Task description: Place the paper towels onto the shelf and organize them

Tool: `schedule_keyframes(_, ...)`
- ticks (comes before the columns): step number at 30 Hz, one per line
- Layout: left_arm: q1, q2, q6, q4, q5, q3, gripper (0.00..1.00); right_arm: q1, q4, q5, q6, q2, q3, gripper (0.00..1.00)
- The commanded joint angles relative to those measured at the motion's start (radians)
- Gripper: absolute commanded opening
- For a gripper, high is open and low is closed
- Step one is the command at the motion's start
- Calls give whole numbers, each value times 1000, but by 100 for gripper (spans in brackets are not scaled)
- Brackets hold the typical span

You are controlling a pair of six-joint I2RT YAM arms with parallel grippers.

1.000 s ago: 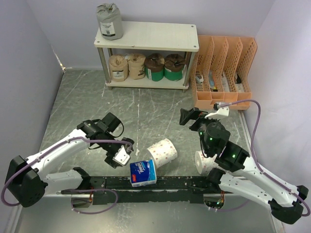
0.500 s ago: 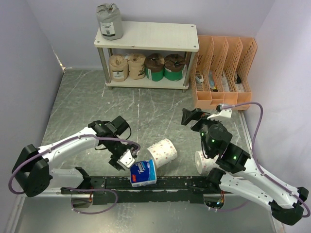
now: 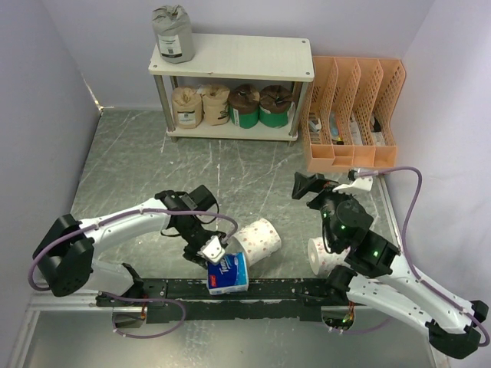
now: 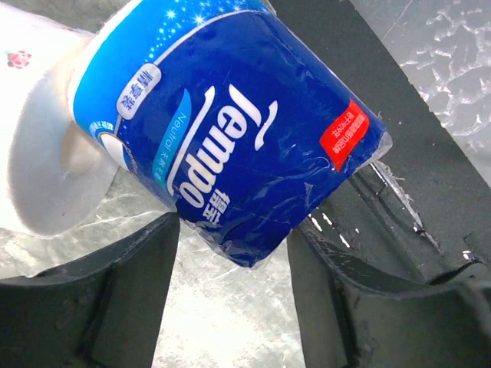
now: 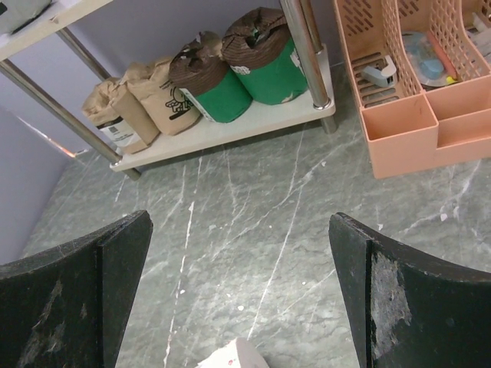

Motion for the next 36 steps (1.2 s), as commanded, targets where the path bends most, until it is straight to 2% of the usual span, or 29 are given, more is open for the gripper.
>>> schedule_keyframes(1,-18,18,-38,61,62,18,64,-4,-5,34,-27,-27,7,100)
schedule_keyframes(3,-24,21,-52,65,69,11,53,-5,-7,38,-36,-39,7,100)
schedule_keyframes(8,-32,14,-89,64,94,-1,15,-5,-14,51,-58,-53,13,100)
schedule_keyframes(10,-32,9,-105,55,109,6,8,-5,-18,54,-63,-57,14,100)
schedule_keyframes(17,-50,15,-90,-176,186,152,7,-4,-37,47,-43,-73,9,100)
schedule_keyframes(21,-51,50,-212,-295,177,293,7,-4,-37,39,-41,-64,13,100)
schedule_keyframes(23,-51,75,-364,-309,145,362,7,-4,-29,34,-44,-57,14,100)
schedule_keyframes(25,-51,99,-451,-342,114,445,7,-5,-19,28,-45,-49,16,100)
schedule_keyframes(28,-50,109,-696,-290,28,564,7,-4,-1,18,-47,-31,16,100)
schedule_keyframes(30,-50,118,-772,-299,-3,657,7,-5,11,13,-48,-18,17,100)
schedule_keyframes(33,-50,100,-980,-200,-102,757,7,-5,23,5,-48,-3,19,100)
schedule_keyframes(36,-51,37,-1209,-44,-282,796,7,-5,36,-1,-47,9,17,100)
